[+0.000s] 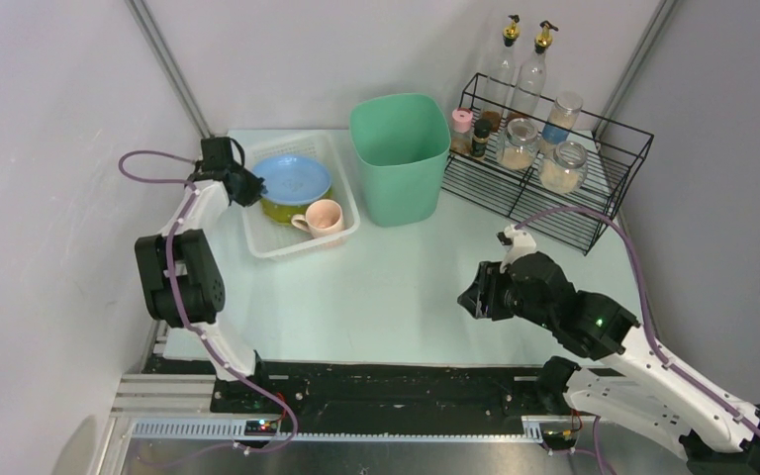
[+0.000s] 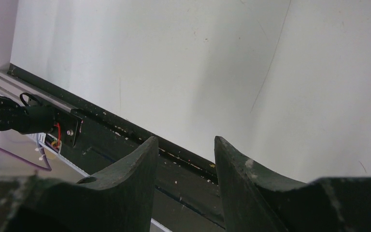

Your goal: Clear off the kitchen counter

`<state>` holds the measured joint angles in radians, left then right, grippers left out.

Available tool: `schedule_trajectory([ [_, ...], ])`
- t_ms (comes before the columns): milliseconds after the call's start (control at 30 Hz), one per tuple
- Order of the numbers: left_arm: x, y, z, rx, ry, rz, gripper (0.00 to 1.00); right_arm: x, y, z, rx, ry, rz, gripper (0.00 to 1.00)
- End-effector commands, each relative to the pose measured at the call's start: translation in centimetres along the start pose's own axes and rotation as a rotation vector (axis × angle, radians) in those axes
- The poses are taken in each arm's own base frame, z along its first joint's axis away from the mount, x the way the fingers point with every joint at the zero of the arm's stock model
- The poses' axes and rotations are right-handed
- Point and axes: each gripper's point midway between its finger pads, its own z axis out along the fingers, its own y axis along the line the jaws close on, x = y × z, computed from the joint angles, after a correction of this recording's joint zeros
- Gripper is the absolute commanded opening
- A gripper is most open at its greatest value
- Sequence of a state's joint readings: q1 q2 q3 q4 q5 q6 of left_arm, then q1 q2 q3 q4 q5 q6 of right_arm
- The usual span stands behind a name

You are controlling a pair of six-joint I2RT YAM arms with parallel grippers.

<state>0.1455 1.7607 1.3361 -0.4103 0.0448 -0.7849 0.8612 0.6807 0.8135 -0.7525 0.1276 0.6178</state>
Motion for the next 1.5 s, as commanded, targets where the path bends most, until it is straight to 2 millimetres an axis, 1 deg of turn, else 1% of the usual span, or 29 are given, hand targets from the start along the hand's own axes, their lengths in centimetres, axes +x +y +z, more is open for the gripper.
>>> schedule_trajectory([
  [0, -1.5, -0.7, 1.3, 0.01, -0.029, 0.007, 0.2, 0.2, -0.2, -0.2, 0.008, -0.004, 0.021, 0.51],
  [133, -1.1, -0.3, 2.2, -0.005, -0.014, 0.012, 0.29, 0.3, -0.3, -0.2, 0.01, -0.002, 0.026, 0.51],
  [300, -1.2, -0.2, 2.2, -0.002, -0.012, 0.041, 0.46, 0.4, -0.5, -0.1, 0.021, -0.001, 0.03, 0.51],
  [333, -1.3, -0.3, 2.0, 0.0, -0.019, 0.055, 0.54, 0.4, -0.5, -0.1, 0.022, -0.001, 0.03, 0.51],
  [367, -1.4, -0.3, 1.8, 0.002, -0.021, 0.064, 0.58, 0.4, -0.5, 0.0, 0.023, 0.0, 0.031, 0.51],
  [400, -1.4, -0.5, 1.4, 0.014, -0.023, 0.087, 0.7, 0.4, -0.4, 0.1, 0.021, 0.0, 0.031, 0.51],
  [433, -1.6, -0.8, 0.9, 0.027, -0.028, 0.101, 0.77, 0.5, -0.4, 0.2, 0.023, 0.004, 0.03, 0.52],
  [467, -1.4, -0.8, 0.6, 0.037, -0.022, 0.131, 0.94, 0.5, -0.4, 0.4, 0.022, 0.005, 0.03, 0.53],
  [533, -1.5, -1.0, -0.4, 0.05, -0.02, 0.178, 0.99, 0.6, -0.4, 0.8, 0.027, 0.012, 0.026, 0.57],
  [633, -1.2, -1.4, -2.2, 0.07, -0.001, 0.234, 1.0, 0.7, -0.4, 1.3, 0.033, 0.023, 0.009, 0.63],
  [700, -0.5, -1.5, -3.3, 0.096, 0.033, 0.267, 1.0, 0.6, -0.3, 1.7, 0.036, 0.025, -0.001, 0.71],
  [733, 0.1, -1.1, -3.6, 0.091, 0.054, 0.287, 1.0, 0.5, -0.2, 1.8, 0.031, 0.021, -0.005, 0.88],
  [767, 0.2, -1.3, -4.4, 0.106, 0.054, 0.297, 1.0, 0.5, -0.1, 2.0, 0.03, 0.024, -0.008, 0.94],
  [800, 0.9, -0.8, -4.7, 0.1, 0.076, 0.311, 1.0, 0.3, 0.0, 2.1, 0.027, 0.021, -0.009, 0.98],
  [833, 0.9, -1.0, -5.6, 0.114, 0.069, 0.318, 1.0, 0.4, 0.0, 2.3, 0.03, 0.024, -0.01, 0.99],
  [933, 2.2, -0.9, -7.4, 0.138, 0.092, 0.341, 1.0, 0.2, 0.0, 2.6, 0.036, 0.019, -0.006, 0.99],
  [1033, 3.4, -2.4, -10.3, 0.23, 0.093, 0.396, 1.0, -0.6, 0.4, 2.7, 0.021, -0.009, 0.003, 1.0],
  [1067, 4.3, -2.8, -10.8, 0.259, 0.108, 0.419, 1.0, -0.8, 0.4, 2.6, 0.019, -0.019, 0.009, 0.99],
  [1100, 5.3, -3.6, -12.2, 0.318, 0.121, 0.456, 1.0, -1.2, 0.6, 2.6, 0.014, -0.032, 0.013, 0.99],
  [1133, 5.7, -4.2, -13.4, 0.354, 0.11, 0.475, 1.0, -1.4, 0.5, 2.6, 0.014, -0.039, 0.013, 0.99],
  [1167, 7.0, -4.5, -14.0, 0.389, 0.135, 0.503, 1.0, -1.7, 0.6, 2.5, 0.011, -0.047, 0.012, 0.99],
  [1200, 7.6, -4.7, -14.6, 0.409, 0.139, 0.517, 1.0, -1.9, 0.5, 2.5, 0.016, -0.054, 0.008, 0.99],
  [1267, 9.4, -5.5, -17.3, 0.493, 0.141, 0.558, 1.0, -2.4, 0.4, 2.4, 0.021, -0.07, -0.003, 0.99],
  [1300, 10.9, -5.3, -17.6, 0.51, 0.168, 0.579, 1.0, -2.8, 0.2, 2.3, 0.033, -0.086, -0.01, 0.99],
  [1333, 11.3, -5.5, -18.9, 0.54, 0.15, 0.596, 1.0, -3.1, 0.1, 2.1, 0.04, -0.1, -0.023, 1.0],
  [1367, 12.6, -5.1, -19.2, 0.55, 0.169, 0.616, 1.0, -3.7, -0.5, 2.0, 0.069, -0.126, -0.028, 0.99],
  [1400, 12.7, -5.0, -20.2, 0.57, 0.144, 0.629, 1.0, -4.2, -0.8, 1.7, 0.082, -0.148, -0.036, 0.99],
  [1433, 13.7, -4.4, -20.3, 0.573, 0.155, 0.65, 1.0, -4.8, -1.5, 1.5, 0.121, -0.18, -0.044, 0.99],
  [1467, 13.6, -4.2, -21.2, 0.581, 0.117, 0.666, 1.0, -5.2, -1.9, 1.1, 0.136, -0.205, -0.046, 0.99],
])
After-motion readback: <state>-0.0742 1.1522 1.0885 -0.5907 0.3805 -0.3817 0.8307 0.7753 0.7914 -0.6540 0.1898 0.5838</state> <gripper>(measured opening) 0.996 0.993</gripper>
